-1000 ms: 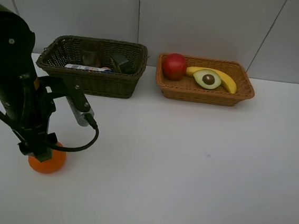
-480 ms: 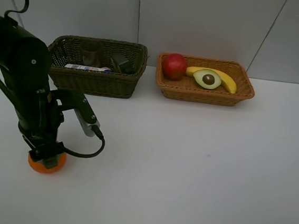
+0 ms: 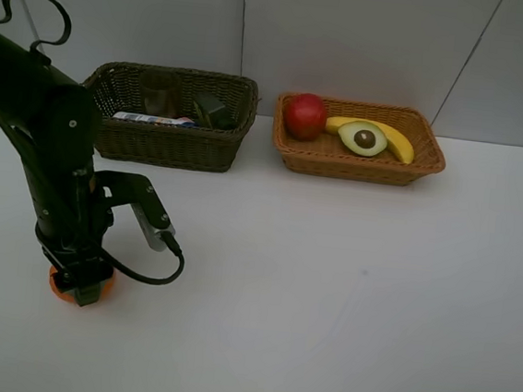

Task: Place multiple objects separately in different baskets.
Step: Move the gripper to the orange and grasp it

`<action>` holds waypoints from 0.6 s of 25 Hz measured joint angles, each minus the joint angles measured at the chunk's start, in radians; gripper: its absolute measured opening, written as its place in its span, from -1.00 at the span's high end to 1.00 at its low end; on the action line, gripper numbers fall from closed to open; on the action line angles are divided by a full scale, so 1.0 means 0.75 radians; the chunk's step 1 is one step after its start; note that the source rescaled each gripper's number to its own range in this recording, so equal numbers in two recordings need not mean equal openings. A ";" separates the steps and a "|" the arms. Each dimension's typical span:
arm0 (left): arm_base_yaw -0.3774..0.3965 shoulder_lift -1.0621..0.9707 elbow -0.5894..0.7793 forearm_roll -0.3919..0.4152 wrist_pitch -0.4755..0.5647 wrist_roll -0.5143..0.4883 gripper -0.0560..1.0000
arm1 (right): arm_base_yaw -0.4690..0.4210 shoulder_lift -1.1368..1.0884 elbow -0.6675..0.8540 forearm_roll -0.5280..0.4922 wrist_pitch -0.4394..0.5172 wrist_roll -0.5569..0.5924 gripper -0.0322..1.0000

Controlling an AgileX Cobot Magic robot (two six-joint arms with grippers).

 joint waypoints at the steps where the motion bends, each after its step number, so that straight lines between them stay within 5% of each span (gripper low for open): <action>1: 0.000 0.005 0.000 0.000 0.000 0.000 -1.00 | 0.000 0.000 0.000 0.000 0.000 0.000 -0.97; 15: 0.000 0.011 0.000 -0.001 0.003 -0.001 -0.85 | 0.000 0.000 0.000 0.000 0.000 0.000 -0.97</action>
